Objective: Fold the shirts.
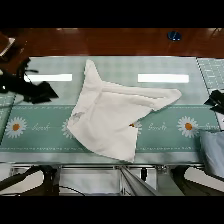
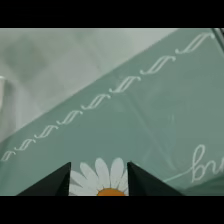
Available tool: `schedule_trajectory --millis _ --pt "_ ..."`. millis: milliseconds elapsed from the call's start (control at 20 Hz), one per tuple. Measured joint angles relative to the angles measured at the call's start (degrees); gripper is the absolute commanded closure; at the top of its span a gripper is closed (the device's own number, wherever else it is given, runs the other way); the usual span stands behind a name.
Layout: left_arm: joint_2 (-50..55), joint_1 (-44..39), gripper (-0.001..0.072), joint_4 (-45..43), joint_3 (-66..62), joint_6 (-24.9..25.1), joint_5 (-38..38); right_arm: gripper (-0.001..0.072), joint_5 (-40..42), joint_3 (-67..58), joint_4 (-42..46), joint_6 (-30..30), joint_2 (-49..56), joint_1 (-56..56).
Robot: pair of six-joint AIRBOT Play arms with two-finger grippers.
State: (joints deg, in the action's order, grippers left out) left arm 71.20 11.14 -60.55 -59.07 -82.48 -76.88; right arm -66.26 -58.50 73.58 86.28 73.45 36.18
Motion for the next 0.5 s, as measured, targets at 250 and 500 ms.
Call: schedule_trajectory --millis 250,500 --pt "-7.9 -2.6 0.0198 2.8 20.0 -0.3 0.1 0.0305 5.9 14.5 -13.5 -6.5 -7.6 1.4" --pt "-9.4 -10.4 0.0198 5.2 28.3 -2.2 0.9 0.0305 7.3 18.0 -18.6 -9.4 -9.3 1.7"
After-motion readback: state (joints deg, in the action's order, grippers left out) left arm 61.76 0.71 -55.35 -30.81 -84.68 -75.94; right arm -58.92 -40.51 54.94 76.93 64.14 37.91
